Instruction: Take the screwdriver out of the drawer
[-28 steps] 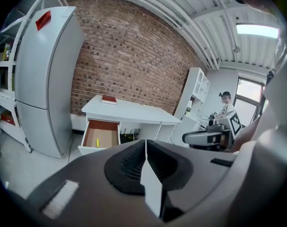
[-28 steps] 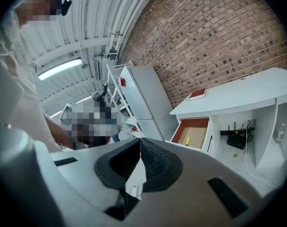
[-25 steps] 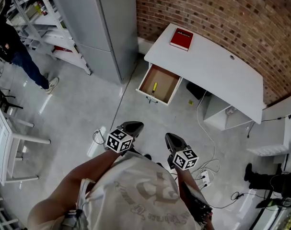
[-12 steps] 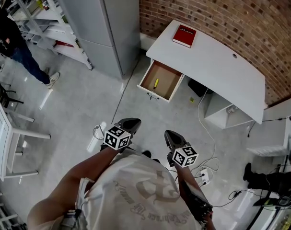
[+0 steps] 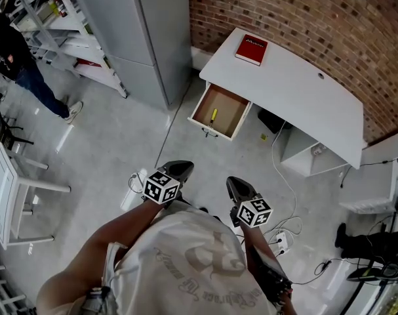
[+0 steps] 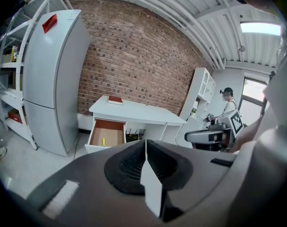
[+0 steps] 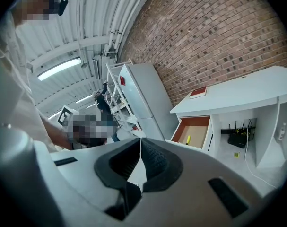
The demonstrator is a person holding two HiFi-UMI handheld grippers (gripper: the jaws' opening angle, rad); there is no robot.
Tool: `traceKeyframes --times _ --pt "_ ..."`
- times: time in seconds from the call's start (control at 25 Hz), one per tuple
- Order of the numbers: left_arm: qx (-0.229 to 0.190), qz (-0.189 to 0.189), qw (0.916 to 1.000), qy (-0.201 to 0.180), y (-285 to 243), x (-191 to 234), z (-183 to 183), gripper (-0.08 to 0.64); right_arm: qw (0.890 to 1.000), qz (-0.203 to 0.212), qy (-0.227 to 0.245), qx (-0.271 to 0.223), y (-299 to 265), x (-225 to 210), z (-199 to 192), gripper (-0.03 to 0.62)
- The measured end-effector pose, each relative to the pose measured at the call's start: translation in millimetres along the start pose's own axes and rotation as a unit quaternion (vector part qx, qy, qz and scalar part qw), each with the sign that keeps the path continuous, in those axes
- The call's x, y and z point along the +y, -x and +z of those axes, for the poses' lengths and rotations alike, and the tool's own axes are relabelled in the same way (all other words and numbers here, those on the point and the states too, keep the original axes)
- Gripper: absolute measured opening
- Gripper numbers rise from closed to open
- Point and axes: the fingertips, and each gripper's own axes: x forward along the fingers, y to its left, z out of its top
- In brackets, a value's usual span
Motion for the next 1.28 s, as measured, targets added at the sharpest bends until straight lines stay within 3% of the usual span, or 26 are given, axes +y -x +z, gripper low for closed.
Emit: traceKeyframes --times 0.72,1.28 --pt "-0.005 0.014 0.9996 0.022 17.7 28.9 -8.6 0.015 1.000 -0.001 -0.004 0.021 -24.6 10.8 -8.9 0.008" --pt "0.008 -0.018 0.9996 0.020 -14.7 62.2 8.5 0.015 0.999 -0.034 -0.017 0.036 -61.1 -11.8 0.2 0.008"
